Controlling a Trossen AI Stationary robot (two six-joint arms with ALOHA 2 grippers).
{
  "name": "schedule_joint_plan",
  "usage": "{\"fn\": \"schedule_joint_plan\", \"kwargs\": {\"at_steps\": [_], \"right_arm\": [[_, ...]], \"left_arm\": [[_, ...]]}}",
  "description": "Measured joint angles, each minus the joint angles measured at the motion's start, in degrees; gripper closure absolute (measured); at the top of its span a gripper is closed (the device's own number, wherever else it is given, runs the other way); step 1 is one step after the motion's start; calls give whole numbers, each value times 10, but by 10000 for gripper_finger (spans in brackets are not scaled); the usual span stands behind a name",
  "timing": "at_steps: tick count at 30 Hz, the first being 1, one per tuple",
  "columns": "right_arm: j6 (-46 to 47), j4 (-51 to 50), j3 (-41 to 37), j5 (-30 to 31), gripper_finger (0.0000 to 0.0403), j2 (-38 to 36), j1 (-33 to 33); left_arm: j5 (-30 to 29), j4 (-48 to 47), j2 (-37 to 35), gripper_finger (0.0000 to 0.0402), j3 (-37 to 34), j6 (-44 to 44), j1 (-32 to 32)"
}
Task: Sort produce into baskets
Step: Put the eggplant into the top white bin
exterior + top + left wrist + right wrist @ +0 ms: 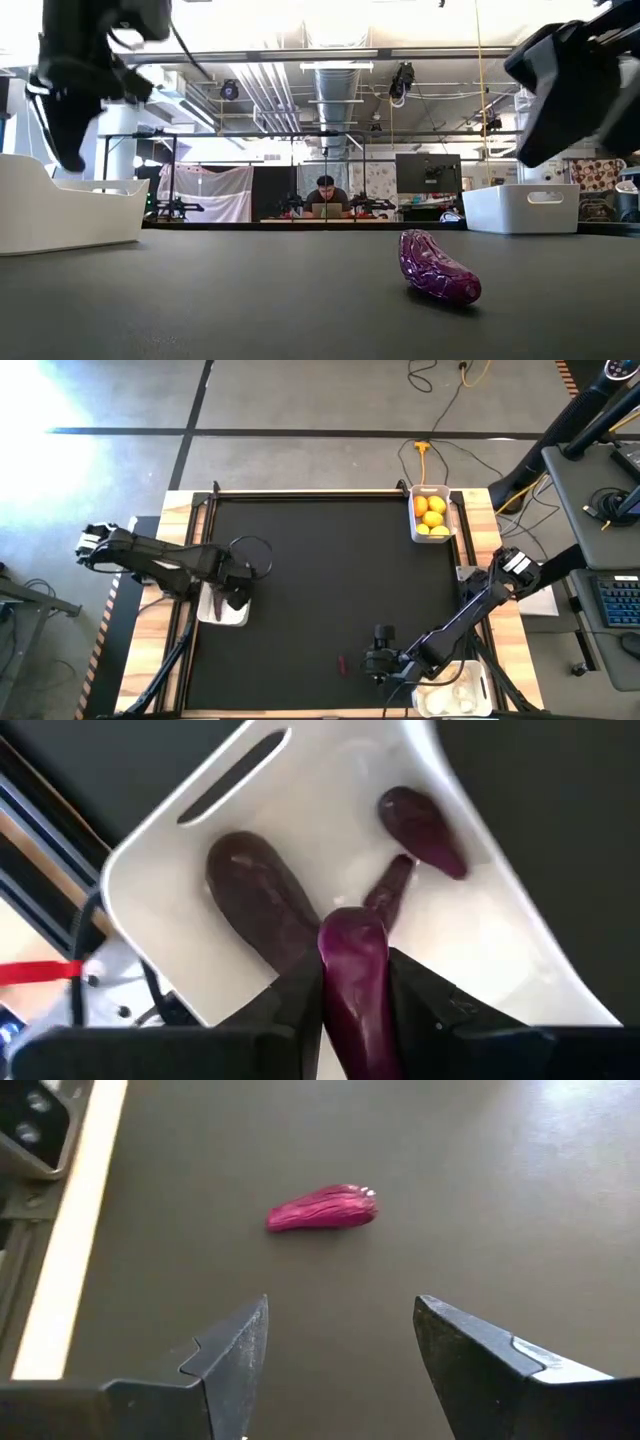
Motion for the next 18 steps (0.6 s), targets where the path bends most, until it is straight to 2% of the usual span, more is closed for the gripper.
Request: {"fn": "schedule_joint_plan", "kwargs": {"at_steps": [5, 8, 15, 18], "right_arm": [[17, 0, 0, -1, 162, 0, 14], [24, 0, 0, -1, 164, 0, 20], [31, 2, 0, -1, 165, 0, 25], [34, 2, 0, -1, 165, 0, 26]], "left_arm": [[34, 50, 1, 326, -53, 23, 63], [35, 69, 3, 326, -77, 25, 89], [21, 156, 7, 326, -108, 24, 101], [20, 165, 20, 326, -116, 22, 101]]}}
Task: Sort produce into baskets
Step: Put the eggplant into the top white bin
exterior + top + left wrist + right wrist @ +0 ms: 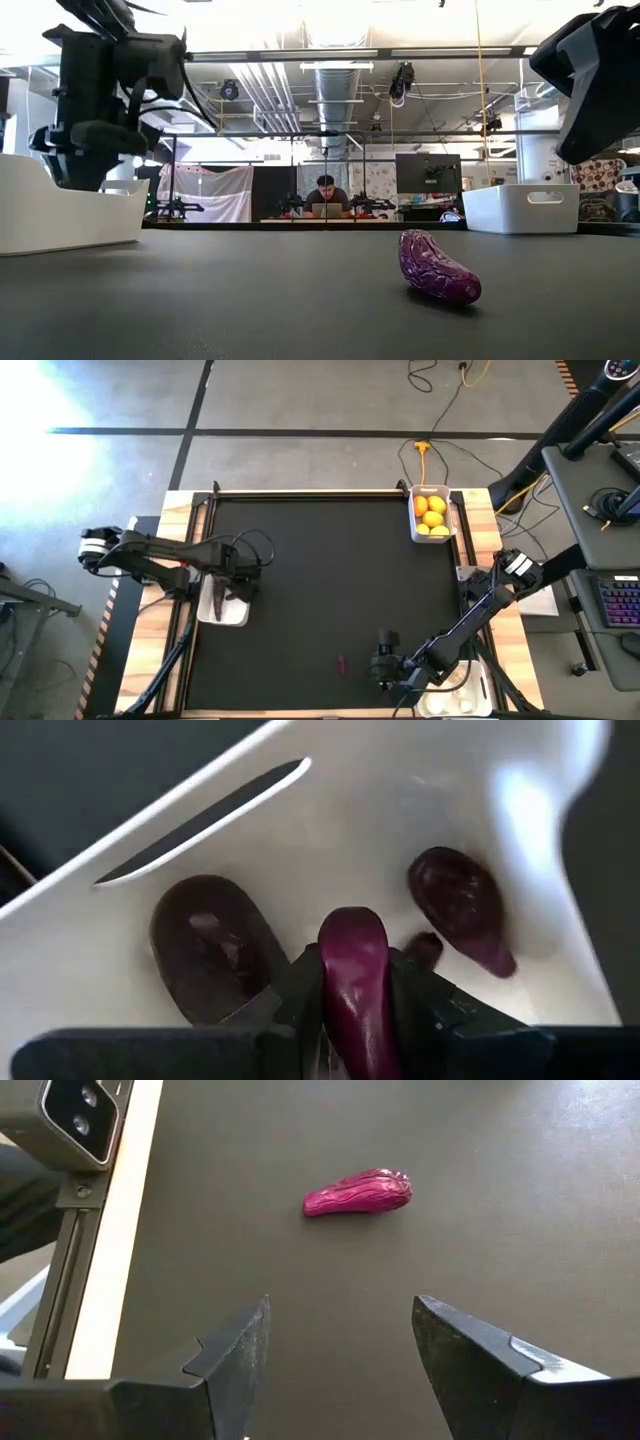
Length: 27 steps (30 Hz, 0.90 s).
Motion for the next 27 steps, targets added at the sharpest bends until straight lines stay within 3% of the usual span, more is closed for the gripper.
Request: {"fn": "schedule_joint_plan", "kwargs": {"at_steps": [13, 21, 27], "right_arm": [[11, 0, 0, -14, 165, 0, 5], [15, -31, 5, -35, 165, -4, 6], [34, -122, 38, -36, 165, -22, 14]], "left_arm": [[-15, 71, 48, 319, -23, 3, 0], [-14, 24, 44, 258, -4, 3, -1], [-2, -72, 30, 212, 72, 29, -11]]}}
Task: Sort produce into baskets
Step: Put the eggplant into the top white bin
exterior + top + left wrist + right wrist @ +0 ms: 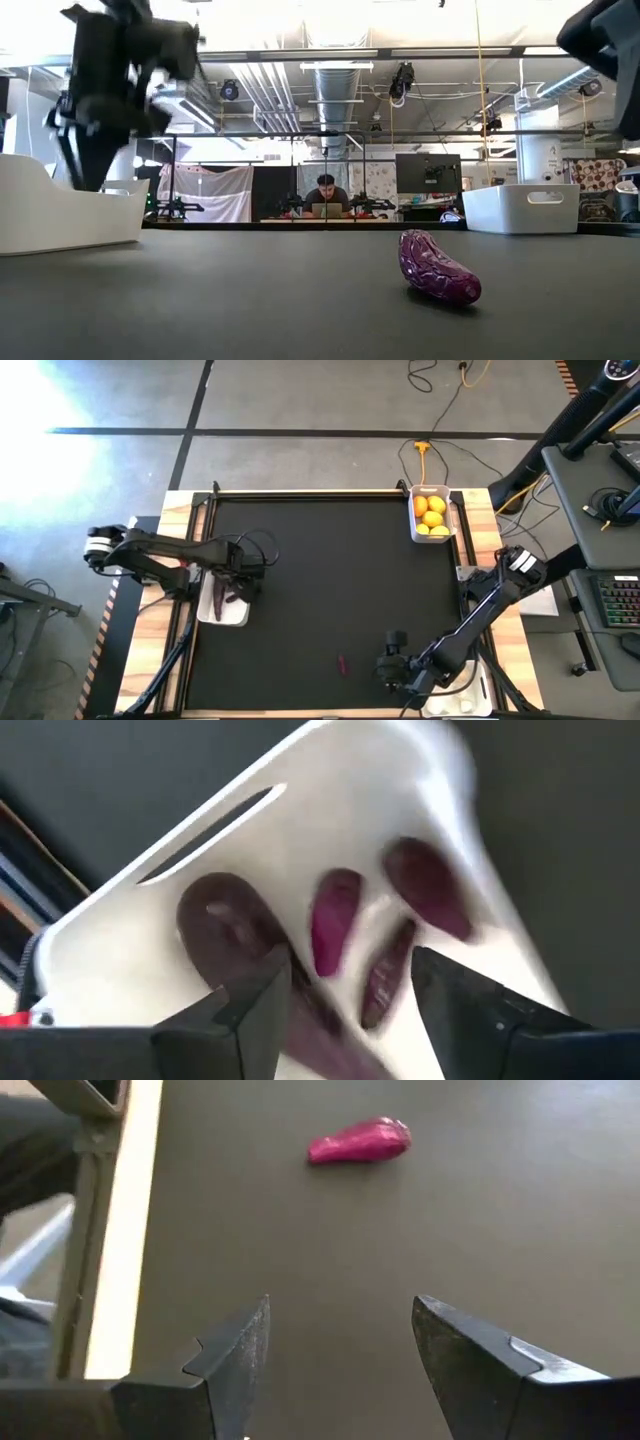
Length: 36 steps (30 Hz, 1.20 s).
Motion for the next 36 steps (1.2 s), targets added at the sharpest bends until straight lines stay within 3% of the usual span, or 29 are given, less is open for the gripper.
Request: {"fn": "schedule_joint_plan", "kwargs": {"at_steps": [4, 6, 11, 17, 22, 25, 32, 36], "right_arm": [[3, -27, 11, 15, 165, -5, 8], [4, -32, 10, 26, 165, -5, 13], [24, -33, 6, 51, 165, -5, 23], [36, -30, 5, 87, 165, -5, 43], [34, -9, 6, 89, 165, -5, 48], [26, -21, 18, 89, 165, -5, 47], [58, -106, 60, 90, 165, -6, 46], [100, -137, 76, 91, 165, -6, 46]], "left_arm": [[-4, -49, -15, 204, 94, 7, -35], [-36, -22, -20, 204, 138, 8, -73], [-121, 168, -8, 206, 185, 78, -188], [-163, 358, 64, 206, 185, 239, -297], [-82, 508, 148, 206, 187, 329, -314], [-41, 552, 203, 206, 210, 394, -304], [73, 514, 327, 206, 324, 543, -278], [107, 455, 374, 206, 387, 611, -268]]}}
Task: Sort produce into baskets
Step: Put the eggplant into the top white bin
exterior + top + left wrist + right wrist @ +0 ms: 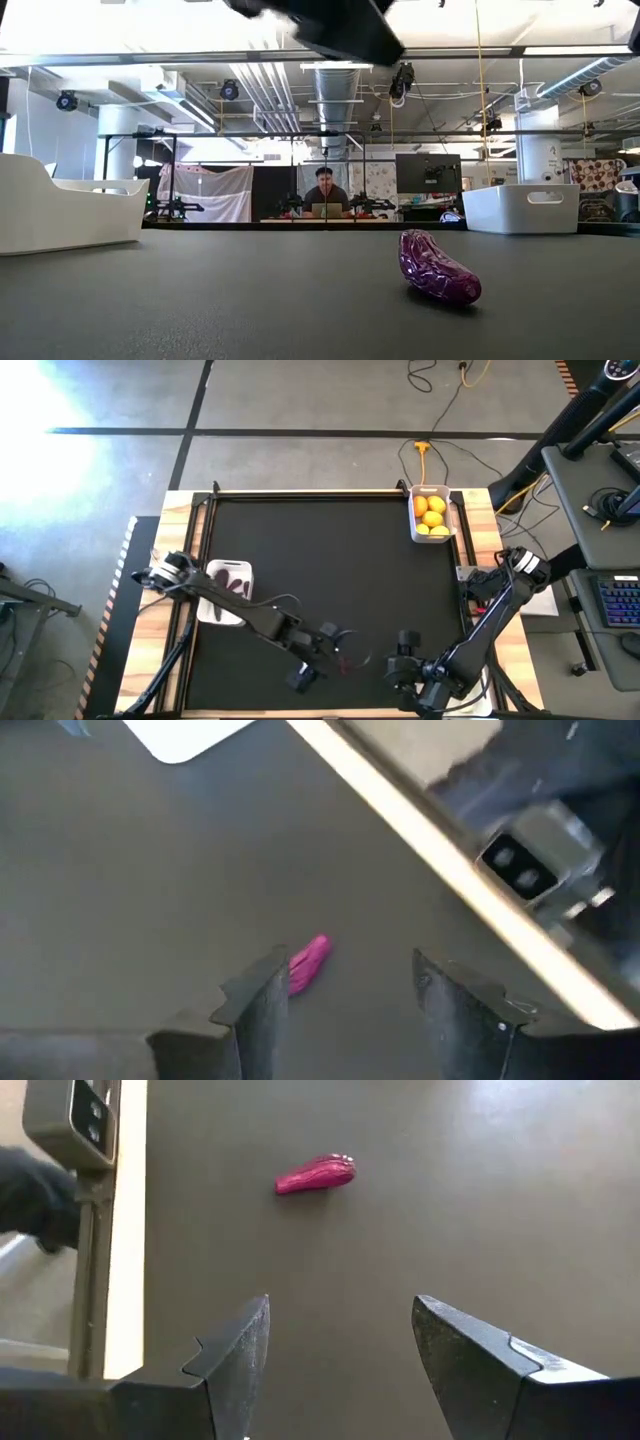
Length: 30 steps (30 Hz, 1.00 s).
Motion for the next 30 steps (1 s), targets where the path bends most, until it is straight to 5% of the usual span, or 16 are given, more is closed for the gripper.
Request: {"fn": "schedule_joint_plan", "kwargs": {"at_steps": [17, 30], "right_arm": [[81, -3, 6, 31, 165, 0, 0], [86, -4, 6, 37, 165, 0, 0]], "left_arm": [[-5, -11, 93, 206, 39, 196, 24], [1, 17, 123, 206, 39, 246, 35]]}}
